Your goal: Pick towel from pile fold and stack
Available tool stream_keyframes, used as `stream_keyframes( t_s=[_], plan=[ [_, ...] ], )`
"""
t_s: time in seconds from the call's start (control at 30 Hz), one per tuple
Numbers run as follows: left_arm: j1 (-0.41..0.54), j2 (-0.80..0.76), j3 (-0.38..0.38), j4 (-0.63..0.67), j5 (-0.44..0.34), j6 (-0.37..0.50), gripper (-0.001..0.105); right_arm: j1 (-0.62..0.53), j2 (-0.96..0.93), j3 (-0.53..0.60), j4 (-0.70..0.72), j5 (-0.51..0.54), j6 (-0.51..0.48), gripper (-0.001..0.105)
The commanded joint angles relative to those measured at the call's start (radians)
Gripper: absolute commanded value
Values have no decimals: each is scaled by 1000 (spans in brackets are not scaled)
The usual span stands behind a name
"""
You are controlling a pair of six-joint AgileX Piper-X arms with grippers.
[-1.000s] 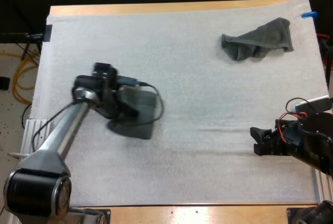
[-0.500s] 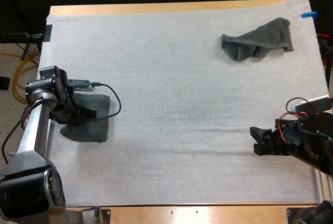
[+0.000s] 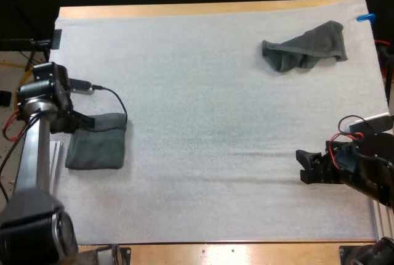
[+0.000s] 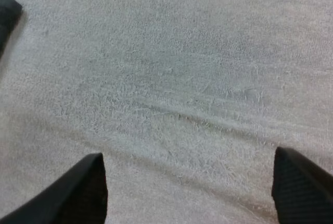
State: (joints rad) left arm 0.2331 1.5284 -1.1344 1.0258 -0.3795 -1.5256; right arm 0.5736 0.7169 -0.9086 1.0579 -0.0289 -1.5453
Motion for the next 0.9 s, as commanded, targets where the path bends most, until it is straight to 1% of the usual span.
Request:
stream_keyframes(
  t_s=[0.0,0.03,0.07,0.1,0.13,0.2,0.23,0.27,0.33,0.4,0.43,0.57,0.63,0.73,0.77,0.83,0.87],
  plan=[
    [-4,-39,-10,11,-19,-14,39,0,-6,-2,-6,-1,2,64],
    [-18,-88,-10,10,30,-14,39,0,-6,-2,-6,-1,2,64],
    [-33,-138,-10,8,117,-19,39,0,-6,-2,-6,-1,2,64],
    [-46,-171,-10,8,184,-19,39,0,-6,-2,-6,-1,7,64],
    [-59,-198,-10,8,232,-19,39,0,-6,-2,-6,-1,22,64],
    [-94,-252,-10,8,290,-20,39,0,-6,-2,-6,-1,54,64],
    [-114,-278,-10,8,303,-24,39,0,-6,-2,-6,0,64,64],
    [-132,-295,-10,8,305,-31,39,0,-6,-2,-6,3,65,64],
    [-198,-368,-10,8,308,-63,39,0,2,-2,-12,20,67,64],
    [-248,-406,-10,8,309,-72,39,-1,22,-2,-15,29,67,64],
    [-295,-438,-10,11,309,-90,39,-14,57,-2,-14,29,67,64],
    [-371,-484,-10,11,309,-156,39,-71,147,-2,-24,29,38,64],
    [-402,-511,-10,18,309,-159,39,-153,196,-12,-34,29,-16,64],
    [-404,-540,-10,35,309,-156,39,-265,218,-37,-34,23,-82,64],
    [-404,-545,-10,41,309,-149,39,-294,219,-43,-34,23,-100,64],
    [-404,-565,-10,52,307,-127,39,-385,219,-63,-34,14,-150,64],
    [-404,-573,-10,57,306,-123,39,-417,218,-70,-34,10,-160,64]
  ],
)
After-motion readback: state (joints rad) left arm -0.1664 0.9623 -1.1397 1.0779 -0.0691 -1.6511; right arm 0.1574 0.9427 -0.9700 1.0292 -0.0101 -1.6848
